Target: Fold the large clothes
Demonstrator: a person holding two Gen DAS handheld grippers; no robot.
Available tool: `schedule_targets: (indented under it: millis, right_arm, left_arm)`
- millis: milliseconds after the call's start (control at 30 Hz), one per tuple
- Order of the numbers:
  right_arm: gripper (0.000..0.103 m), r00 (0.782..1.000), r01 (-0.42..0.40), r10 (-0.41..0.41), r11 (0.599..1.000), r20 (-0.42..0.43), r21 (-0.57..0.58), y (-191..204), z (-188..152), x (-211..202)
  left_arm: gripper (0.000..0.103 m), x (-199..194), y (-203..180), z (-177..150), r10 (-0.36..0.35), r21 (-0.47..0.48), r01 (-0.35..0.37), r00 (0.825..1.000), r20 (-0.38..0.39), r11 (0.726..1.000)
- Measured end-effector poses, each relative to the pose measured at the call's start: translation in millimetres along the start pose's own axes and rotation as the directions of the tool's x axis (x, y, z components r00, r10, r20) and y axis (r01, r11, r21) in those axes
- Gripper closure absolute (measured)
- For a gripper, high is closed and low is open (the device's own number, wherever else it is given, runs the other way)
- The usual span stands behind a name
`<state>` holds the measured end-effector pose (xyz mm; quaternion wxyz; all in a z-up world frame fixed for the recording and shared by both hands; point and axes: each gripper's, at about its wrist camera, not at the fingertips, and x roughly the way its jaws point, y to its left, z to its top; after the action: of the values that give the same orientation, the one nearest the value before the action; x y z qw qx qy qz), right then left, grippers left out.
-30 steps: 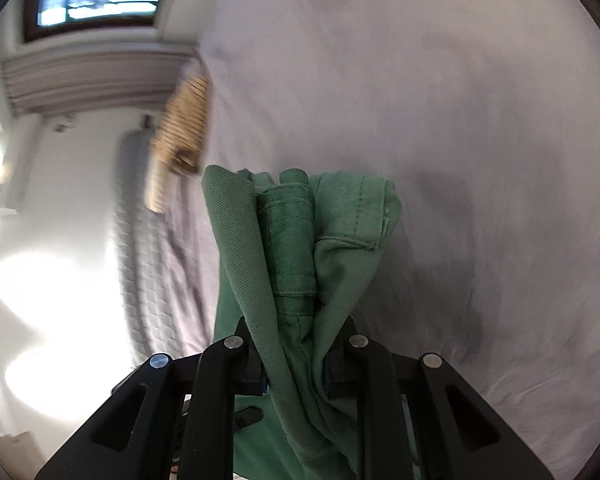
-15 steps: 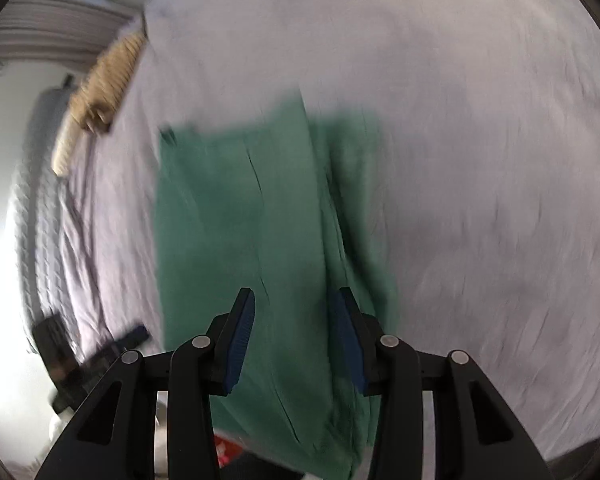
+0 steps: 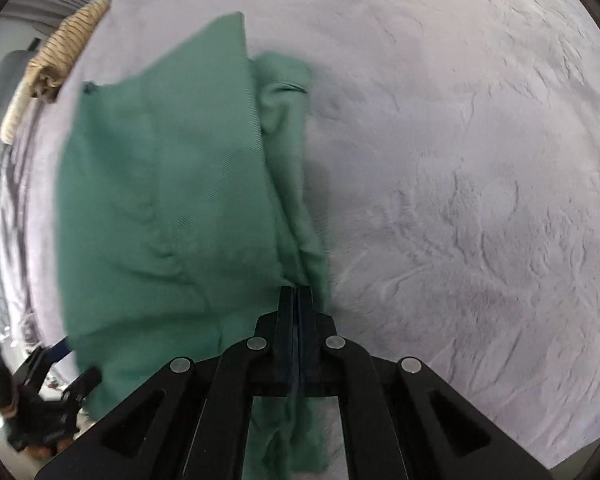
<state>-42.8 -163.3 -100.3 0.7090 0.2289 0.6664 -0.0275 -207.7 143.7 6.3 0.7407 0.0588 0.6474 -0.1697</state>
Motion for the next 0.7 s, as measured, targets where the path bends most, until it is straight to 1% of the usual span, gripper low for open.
schedule_targets:
  millis: [67, 167, 200, 233, 300, 367, 433, 500, 567, 633, 700]
  right_arm:
    - [0.102, 1.0, -0.024, 0.024, 1.0, 0.005, 0.016, -3, -1, -13]
    - [0.102, 1.0, 0.012, -0.012, 1.0, 0.023, 0.002, 1, -9, -44]
    - [0.102, 0.999, 0.004, -0.004, 1.0, 0.034, 0.002, 5, -13, -53]
    - [0.102, 0.999, -0.015, 0.015, 1.0, 0.048, 0.0, 9, -18, -64]
    - [0.102, 0.996, -0.051, 0.053, 0.998, 0.067, -0.026, 22, -34, -83]
    - [0.101, 0.996, -0.072, 0.075, 0.996, 0.052, -0.056, 32, -48, -87]
    - [0.101, 0.997, -0.078, 0.08, 0.993, 0.015, -0.092, 44, -63, -80]
    - [0.101, 0.999, -0.034, 0.033, 0.992, -0.01, -0.119, 48, -75, -65]
    - [0.101, 0.999, 0.013, -0.018, 0.994, -0.051, -0.104, 38, -86, -43]
    - [0.102, 0.992, 0.078, -0.086, 0.992, -0.09, -0.096, 26, -90, -20]
    - [0.103, 0.99, 0.081, -0.089, 0.994, -0.108, -0.076, 21, -91, -8]
  left_arm:
    - [0.019, -5, -3, -1, 0.015, 0.01, -0.015, 1.0, 0.004, 1.0]
    - [0.019, -13, -4, -10, 0.025, 0.004, -0.025, 1.0, -0.004, 1.0]
    - [0.019, -13, -4, -9, 0.025, -0.003, -0.025, 1.0, -0.008, 1.0]
    - [0.019, -18, -2, -16, 0.026, -0.008, -0.026, 1.0, -0.012, 1.0]
    - [0.019, -22, -1, -18, 0.028, -0.016, -0.028, 0.999, -0.019, 0.999]
    - [0.019, -26, 0, -20, 0.025, -0.021, -0.026, 0.999, -0.028, 0.999]
    - [0.019, -32, 2, -23, 0.022, -0.018, -0.023, 0.999, -0.03, 1.0]
    - [0.019, -34, 4, -27, 0.022, -0.006, -0.022, 0.999, -0.038, 1.0]
    - [0.019, -37, 8, -30, 0.019, -0.002, -0.019, 0.998, -0.054, 1.0]
    - [0.019, -37, 10, -32, 0.007, -0.015, -0.008, 0.998, -0.062, 1.0]
    - [0.019, -31, 13, -33, -0.001, -0.025, -0.001, 0.997, -0.074, 1.0]
